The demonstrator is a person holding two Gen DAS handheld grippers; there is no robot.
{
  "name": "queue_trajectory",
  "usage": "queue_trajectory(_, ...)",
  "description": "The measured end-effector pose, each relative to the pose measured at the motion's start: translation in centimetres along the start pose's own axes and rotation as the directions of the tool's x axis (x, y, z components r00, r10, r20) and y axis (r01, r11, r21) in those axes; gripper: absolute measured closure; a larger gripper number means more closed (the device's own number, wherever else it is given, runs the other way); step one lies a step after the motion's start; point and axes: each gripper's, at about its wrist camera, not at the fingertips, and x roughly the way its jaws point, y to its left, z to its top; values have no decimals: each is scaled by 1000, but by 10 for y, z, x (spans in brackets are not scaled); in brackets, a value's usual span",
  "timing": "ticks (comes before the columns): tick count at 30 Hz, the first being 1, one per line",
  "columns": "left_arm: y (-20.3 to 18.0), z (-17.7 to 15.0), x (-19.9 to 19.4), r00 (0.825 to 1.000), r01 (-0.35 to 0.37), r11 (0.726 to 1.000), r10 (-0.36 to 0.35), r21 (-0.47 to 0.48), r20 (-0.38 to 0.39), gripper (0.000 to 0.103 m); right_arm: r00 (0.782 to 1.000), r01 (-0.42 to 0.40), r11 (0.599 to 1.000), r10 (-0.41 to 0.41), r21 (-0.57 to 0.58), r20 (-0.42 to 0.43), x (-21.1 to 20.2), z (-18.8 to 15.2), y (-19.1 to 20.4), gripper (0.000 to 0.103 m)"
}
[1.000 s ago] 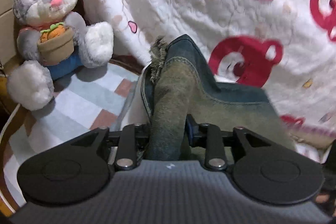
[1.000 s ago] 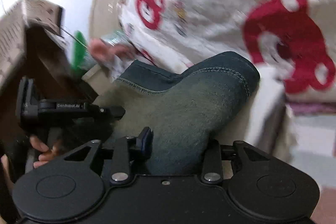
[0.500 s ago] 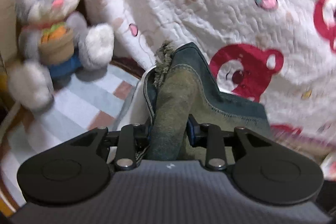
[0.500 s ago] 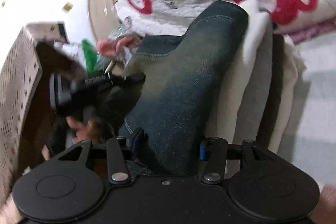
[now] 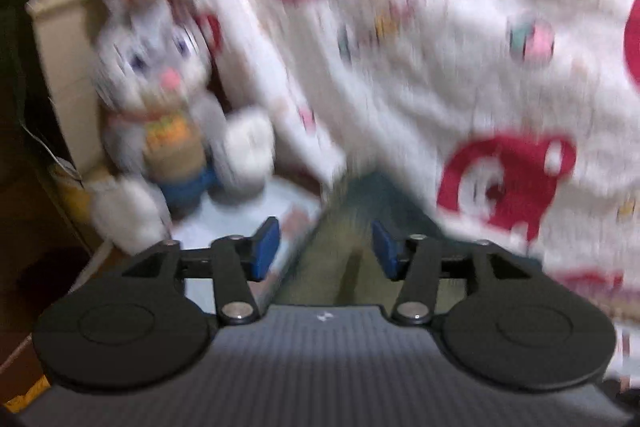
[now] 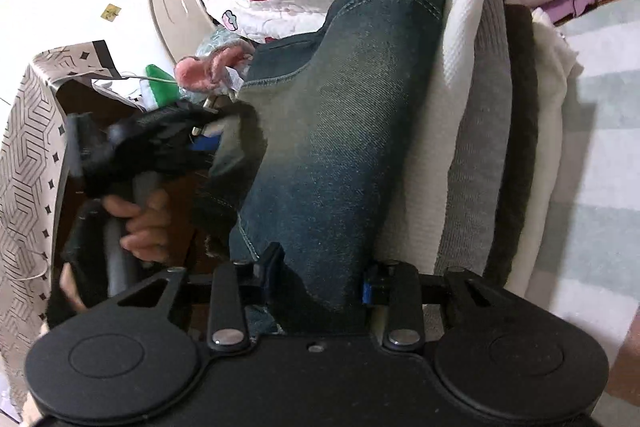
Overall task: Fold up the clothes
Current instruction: 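Lower the folded jeans onto the clothes stack and open both grippers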
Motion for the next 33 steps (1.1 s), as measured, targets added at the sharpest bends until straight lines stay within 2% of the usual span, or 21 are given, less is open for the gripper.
queue_trajectory(1,-4,0,-7,1000,7,1000,-7,26,11,49,1000,31,998,-31,-62,2,-1,-1,8,57)
queue_trajectory(3,-10,-10,-14,1000,14,993,-12,118,-17,54,994,104,972,-104,-210,12,-4,-4,26,51)
queue_trajectory(4,-13,-18,-16,1000,13,986,-8,164,-30,58,990,142,947,-143,-288,17,-8,-7,36,50)
queue_trajectory(6,-15,-36,-14,998,-24,968,37,252,-48,77,975,213,873,-220,-439,35,-17,-12,54,48)
queue_trajectory(8,-11,-56,-9,994,-87,941,103,328,-32,78,963,255,811,-260,-527,67,-30,-13,66,49)
queue_trajectory(11,-3,-86,1,988,-150,897,153,417,27,79,942,331,674,-273,-660,193,-49,-13,88,49)
queue_trajectory(13,-6,-99,9,982,-177,861,184,477,33,80,937,349,619,-239,-704,254,-55,-6,98,49)
queue_trajectory(15,-2,-99,13,983,-175,869,185,462,24,81,930,365,566,-197,-739,309,-60,3,108,49)
queue_trajectory(18,2,-96,15,985,-152,878,170,454,1,81,923,383,454,-199,-804,328,-35,21,112,49)
queue_trajectory(20,2,-93,16,987,-136,874,162,467,-16,81,919,391,376,-212,-840,332,-10,37,109,49)
queue_trajectory(21,3,-92,17,986,-131,873,162,469,-27,81,919,385,381,-242,-841,311,2,47,105,49)
queue_trajectory(23,3,-89,20,985,-121,875,163,469,-49,81,911,382,419,-319,-824,260,26,69,91,49)
queue_trajectory(25,4,-83,24,984,-114,892,163,437,-76,81,905,381,513,-377,-769,197,41,87,61,49)
queue_trajectory(26,5,-80,27,982,-111,900,163,421,-90,81,908,378,565,-381,-733,175,44,93,49,49)
queue_trajectory(27,5,-78,29,981,-108,908,163,405,-104,81,909,381,600,-382,-703,166,45,95,41,49)
queue_trajectory(31,6,-65,37,976,-97,936,156,338,-152,80,899,409,632,-403,-658,171,42,94,41,49)
queue_trajectory(32,3,-57,32,982,-86,943,134,321,-130,78,894,422,628,-409,-653,184,42,91,48,46)
queue_trajectory(33,0,-49,28,992,-60,951,91,305,-89,77,903,408,628,-383,-663,193,39,84,57,46)
